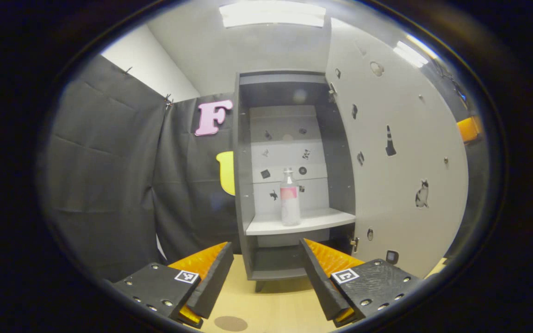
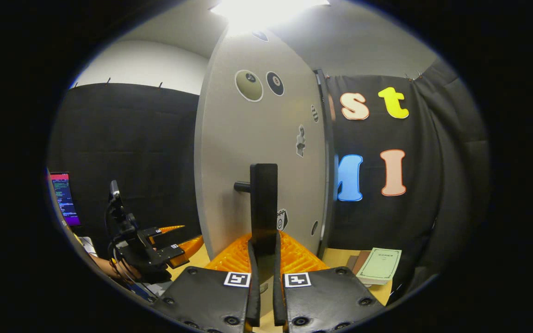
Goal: Open the cabinet door with the right hand, grasp the bottle in the cabinet with the left hand and place it on the coaster, then close the cabinet door with the right hand.
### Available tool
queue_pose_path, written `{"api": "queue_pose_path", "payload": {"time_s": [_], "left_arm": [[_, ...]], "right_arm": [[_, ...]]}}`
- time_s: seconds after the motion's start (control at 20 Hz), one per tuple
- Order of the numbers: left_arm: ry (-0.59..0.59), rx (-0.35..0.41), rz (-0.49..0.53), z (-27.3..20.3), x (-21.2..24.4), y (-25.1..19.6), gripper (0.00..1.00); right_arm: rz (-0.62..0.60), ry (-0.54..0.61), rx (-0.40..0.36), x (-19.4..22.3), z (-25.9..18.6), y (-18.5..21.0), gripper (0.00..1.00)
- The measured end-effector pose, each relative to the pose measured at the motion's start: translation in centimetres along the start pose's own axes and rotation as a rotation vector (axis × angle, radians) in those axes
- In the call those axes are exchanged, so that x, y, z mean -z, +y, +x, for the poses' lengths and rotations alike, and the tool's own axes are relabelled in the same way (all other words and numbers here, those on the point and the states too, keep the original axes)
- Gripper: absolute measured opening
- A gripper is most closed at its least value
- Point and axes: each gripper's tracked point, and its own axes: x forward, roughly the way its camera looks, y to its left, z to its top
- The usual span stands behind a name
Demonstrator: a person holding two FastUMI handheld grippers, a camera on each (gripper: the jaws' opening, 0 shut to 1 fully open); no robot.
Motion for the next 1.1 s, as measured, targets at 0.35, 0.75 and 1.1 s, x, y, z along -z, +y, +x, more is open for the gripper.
{"api": "queue_pose_path", "payload": {"time_s": [0.35,0.75,1.1], "left_arm": [[-0.015,0.001,0.004,0.1,-0.8,-3.7,0.88],[-0.056,-0.039,0.066,0.0,-3.7,-4.9,0.88],[-0.107,0.046,0.064,6.2,-8.4,-6.0,0.88]], "right_arm": [[-0.083,-0.020,0.121,0.1,-0.9,-4.9,0.11],[-0.077,-0.061,0.101,0.8,-5.4,-5.7,0.20],[-0.038,-0.055,0.348,3.0,-9.9,-12.2,0.99]]}}
